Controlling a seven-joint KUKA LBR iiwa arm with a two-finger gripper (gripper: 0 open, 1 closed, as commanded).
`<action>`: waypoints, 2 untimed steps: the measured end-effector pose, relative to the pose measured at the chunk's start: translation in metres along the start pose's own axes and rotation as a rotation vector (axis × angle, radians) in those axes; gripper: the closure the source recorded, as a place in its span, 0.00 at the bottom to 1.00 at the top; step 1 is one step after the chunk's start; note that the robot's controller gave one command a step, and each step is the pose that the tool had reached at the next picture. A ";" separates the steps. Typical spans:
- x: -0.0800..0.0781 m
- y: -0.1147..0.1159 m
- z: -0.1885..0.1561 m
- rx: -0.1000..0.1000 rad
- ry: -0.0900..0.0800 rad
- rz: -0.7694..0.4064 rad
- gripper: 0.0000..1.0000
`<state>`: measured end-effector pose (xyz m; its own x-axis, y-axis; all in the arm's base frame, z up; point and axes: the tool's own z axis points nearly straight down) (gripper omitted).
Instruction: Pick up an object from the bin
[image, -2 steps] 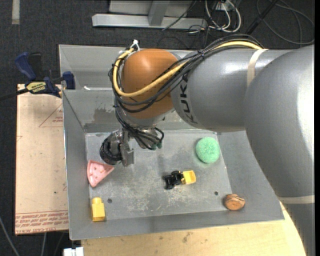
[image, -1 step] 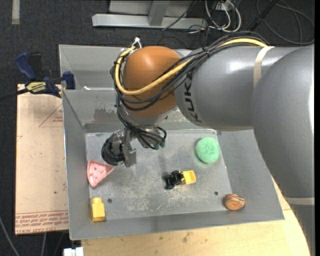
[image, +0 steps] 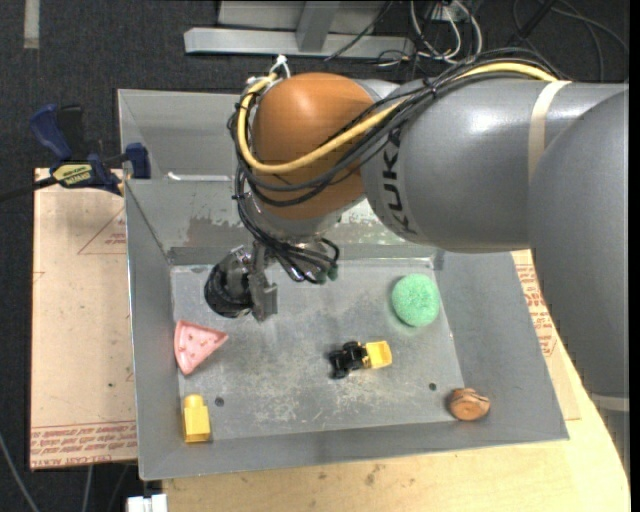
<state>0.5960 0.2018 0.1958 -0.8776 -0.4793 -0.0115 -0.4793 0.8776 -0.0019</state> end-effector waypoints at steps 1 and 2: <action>-0.051 -0.028 -0.140 -0.001 0.004 -0.060 1.00; -0.051 -0.028 -0.137 -0.003 0.008 -0.061 1.00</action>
Offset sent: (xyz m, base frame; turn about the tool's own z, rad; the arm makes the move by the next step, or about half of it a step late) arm 0.0000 0.0000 0.0000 0.0000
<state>0.6522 0.2013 0.3338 -0.8470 -0.5316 -0.0037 -0.5316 0.8470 0.0008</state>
